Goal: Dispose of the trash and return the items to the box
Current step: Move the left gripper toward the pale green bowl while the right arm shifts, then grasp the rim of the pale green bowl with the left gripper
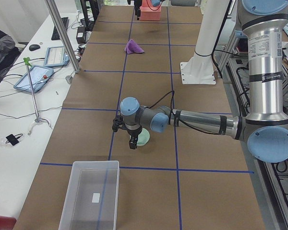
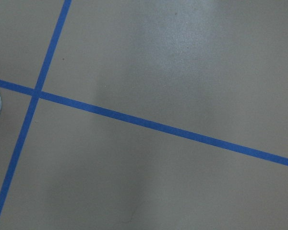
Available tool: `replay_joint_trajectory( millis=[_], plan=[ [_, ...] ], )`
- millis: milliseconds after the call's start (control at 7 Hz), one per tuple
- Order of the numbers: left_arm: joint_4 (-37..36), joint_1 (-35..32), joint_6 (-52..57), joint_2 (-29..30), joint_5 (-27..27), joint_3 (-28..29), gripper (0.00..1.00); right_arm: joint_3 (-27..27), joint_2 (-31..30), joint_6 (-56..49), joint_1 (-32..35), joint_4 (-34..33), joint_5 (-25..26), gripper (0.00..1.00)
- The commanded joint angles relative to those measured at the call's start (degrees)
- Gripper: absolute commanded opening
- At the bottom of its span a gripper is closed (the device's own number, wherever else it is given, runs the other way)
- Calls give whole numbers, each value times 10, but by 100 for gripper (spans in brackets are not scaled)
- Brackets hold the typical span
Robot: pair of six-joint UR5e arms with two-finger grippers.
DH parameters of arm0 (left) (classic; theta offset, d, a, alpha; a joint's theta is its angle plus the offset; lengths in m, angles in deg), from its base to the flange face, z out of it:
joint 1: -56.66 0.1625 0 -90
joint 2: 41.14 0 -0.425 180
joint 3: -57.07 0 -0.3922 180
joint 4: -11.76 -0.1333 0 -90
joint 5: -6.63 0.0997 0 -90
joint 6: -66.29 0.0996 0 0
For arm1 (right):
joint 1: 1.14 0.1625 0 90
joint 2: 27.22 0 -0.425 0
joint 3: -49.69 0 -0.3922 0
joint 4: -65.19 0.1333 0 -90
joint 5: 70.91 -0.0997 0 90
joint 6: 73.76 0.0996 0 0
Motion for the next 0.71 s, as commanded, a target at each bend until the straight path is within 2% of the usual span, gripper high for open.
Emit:
replay_joint_trajectory(
  millis=[0,143,286,429,571],
  plan=[
    [141,29,-64,16,14,94,98,-1,0,0,-1,0,1,100],
    [164,45,-113,23,12,98,95,-1,0,0,-1,0,2,100],
    [170,65,-118,23,13,98,85,-1,0,0,-2,0,2,100],
    [170,71,-118,23,12,99,72,-1,0,0,-2,0,2,100],
    [171,75,-117,24,13,106,47,-1,0,0,-2,0,2,100]
  ],
)
